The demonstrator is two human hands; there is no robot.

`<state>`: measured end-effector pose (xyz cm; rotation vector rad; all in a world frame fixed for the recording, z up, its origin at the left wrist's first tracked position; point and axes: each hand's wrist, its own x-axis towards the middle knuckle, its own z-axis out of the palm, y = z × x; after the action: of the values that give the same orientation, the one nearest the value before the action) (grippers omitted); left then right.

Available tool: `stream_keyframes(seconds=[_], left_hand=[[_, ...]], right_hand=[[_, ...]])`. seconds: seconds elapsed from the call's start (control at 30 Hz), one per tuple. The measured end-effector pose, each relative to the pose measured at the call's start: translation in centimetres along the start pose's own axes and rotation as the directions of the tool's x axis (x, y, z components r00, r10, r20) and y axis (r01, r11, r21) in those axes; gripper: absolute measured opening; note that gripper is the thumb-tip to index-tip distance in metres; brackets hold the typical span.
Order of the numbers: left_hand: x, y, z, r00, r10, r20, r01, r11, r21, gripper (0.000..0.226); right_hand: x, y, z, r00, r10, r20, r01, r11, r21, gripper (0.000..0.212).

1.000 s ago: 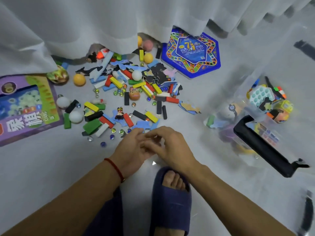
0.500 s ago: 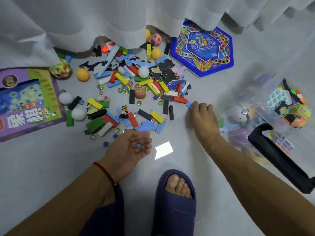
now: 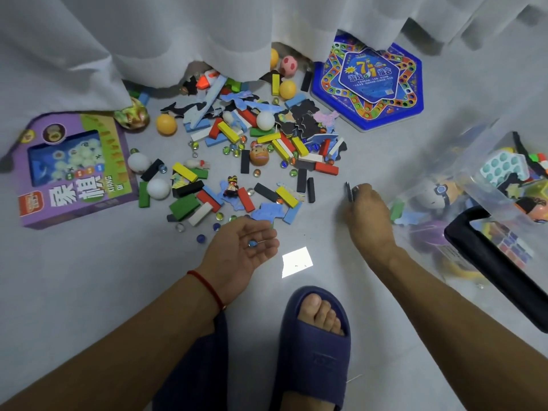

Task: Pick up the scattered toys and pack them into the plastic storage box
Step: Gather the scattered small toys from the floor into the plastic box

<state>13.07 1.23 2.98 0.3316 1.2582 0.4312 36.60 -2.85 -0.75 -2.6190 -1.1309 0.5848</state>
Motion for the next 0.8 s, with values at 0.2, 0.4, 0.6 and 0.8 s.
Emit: stream_keyframes(seconds=[0.2,0.4,0.6,0.8], left_hand=[[-0.1,-0.3,-0.2,0.997,-0.061,0.046,0.064,0.995,-0.076,0.041],[0.2,-0.4,-1.5,0.986,-0.091,0.140,0.131,0.944,-0.304,0.058],[0.3,0.6,-3.5,0.998,-0.053,0.037,0.063,0.936,-0.346,0.048],[0.7,1.4,-3.9,0.999,-0.024,-0.042,0.009,0.947,-0.321,0.052]], right_hand=[[-6.3,-4.8,-0.7,0.968,-0.193,0.158,0.093,0.868,0.489,0.024],[-10.8,-10.6,1.6,0.729,-0.614,0.302,0.558,0.789,0.256,0.027],[-5.7,-9.4,3.6,0.855,-0.514,0.071,0.506,0.856,0.108,0.040],[-1.4,-8.4,6.0,0.839,-0.491,0.236,0.537,0.817,-0.211,0.078]])
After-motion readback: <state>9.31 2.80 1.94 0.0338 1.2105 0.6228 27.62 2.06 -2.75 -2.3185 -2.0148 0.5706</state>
